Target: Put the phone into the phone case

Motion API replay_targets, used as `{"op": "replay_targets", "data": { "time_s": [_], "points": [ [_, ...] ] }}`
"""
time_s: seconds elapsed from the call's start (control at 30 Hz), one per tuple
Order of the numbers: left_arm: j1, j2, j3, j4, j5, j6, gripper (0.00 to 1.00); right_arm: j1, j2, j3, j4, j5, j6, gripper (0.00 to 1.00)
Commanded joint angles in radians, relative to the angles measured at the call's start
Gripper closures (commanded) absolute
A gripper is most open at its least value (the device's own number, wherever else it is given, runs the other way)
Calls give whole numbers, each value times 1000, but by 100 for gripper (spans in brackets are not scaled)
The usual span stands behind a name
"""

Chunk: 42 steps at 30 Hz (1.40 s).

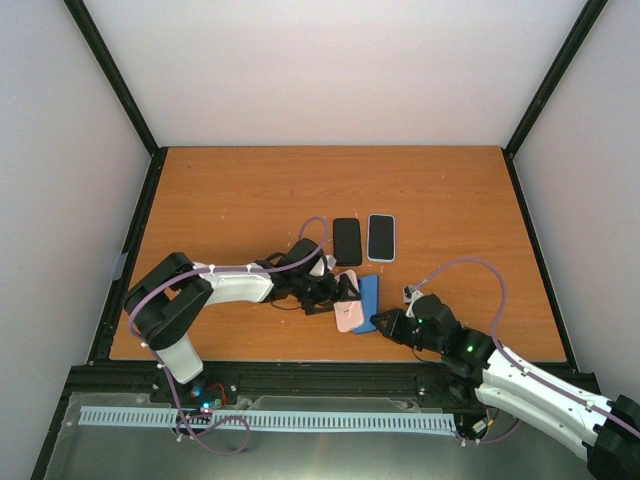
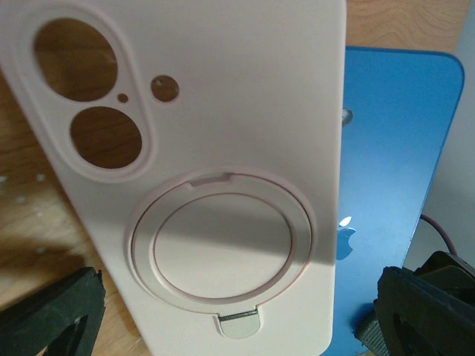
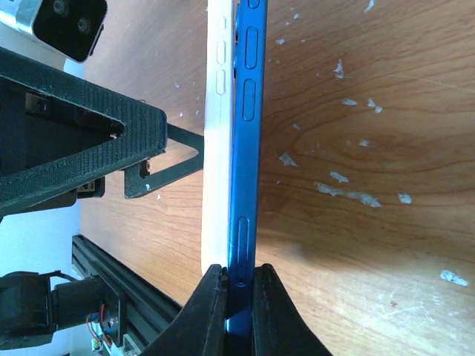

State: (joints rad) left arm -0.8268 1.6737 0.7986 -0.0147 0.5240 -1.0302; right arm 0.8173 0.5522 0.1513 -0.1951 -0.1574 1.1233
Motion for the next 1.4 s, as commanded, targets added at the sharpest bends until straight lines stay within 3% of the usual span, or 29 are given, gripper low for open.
{"op": "replay_targets", "data": {
  "time_s": [0.0,0.37,0.73,0.87,1.1,1.37],
  "points": [
    [-9,-49,-7,-21,-40,55,0,4,-21,4,103,-21,2,97],
    [2,-113,-85,59,4,44,0,44,96,47,211,-37,26,97],
    [99,-245,-238,112,41,40,3,150,339,189,301,18,-6,97],
    [107,-297,-248,55,-2,55,3,165,414,239,298,39,-20,97],
    [110,-378,-223,-125,-159,70,7,207,553,392,112,106,-61,97],
    [144,-449,-255,-179,-220,36,15,241,662,516,-128,203,-6,97]
  ]
}}
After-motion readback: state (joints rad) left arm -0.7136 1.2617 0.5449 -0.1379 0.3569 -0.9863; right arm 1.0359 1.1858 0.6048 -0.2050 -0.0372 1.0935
